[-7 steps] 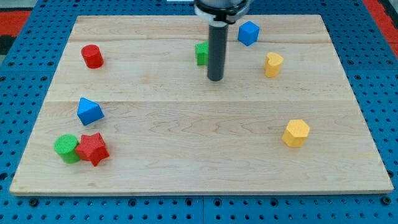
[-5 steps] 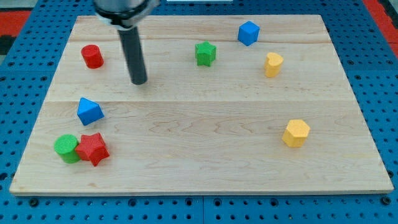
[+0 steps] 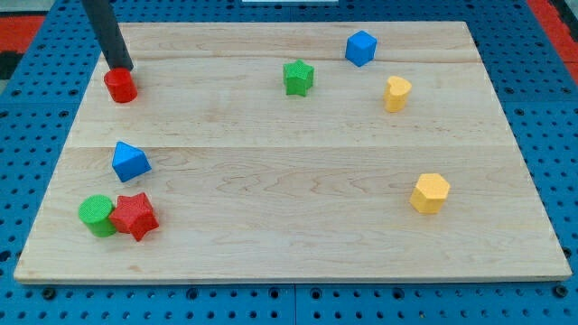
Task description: Move the red circle towards blue triangle
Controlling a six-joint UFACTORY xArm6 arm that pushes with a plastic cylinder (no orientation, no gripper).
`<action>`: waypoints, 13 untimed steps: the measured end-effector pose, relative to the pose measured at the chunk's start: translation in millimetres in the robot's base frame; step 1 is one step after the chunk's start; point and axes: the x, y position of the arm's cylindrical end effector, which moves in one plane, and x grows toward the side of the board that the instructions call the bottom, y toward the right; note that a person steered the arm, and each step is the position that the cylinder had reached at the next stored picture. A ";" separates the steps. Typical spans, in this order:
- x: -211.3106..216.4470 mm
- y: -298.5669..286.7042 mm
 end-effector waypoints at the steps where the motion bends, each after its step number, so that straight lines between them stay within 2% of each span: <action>1: 0.0 -9.7; 6: 6.2 -17.1; 8: 52.8 13.4; 9: 74.3 52.1; 10: 75.3 94.6; 12: 141.2 110.1; 13: 144.3 132.9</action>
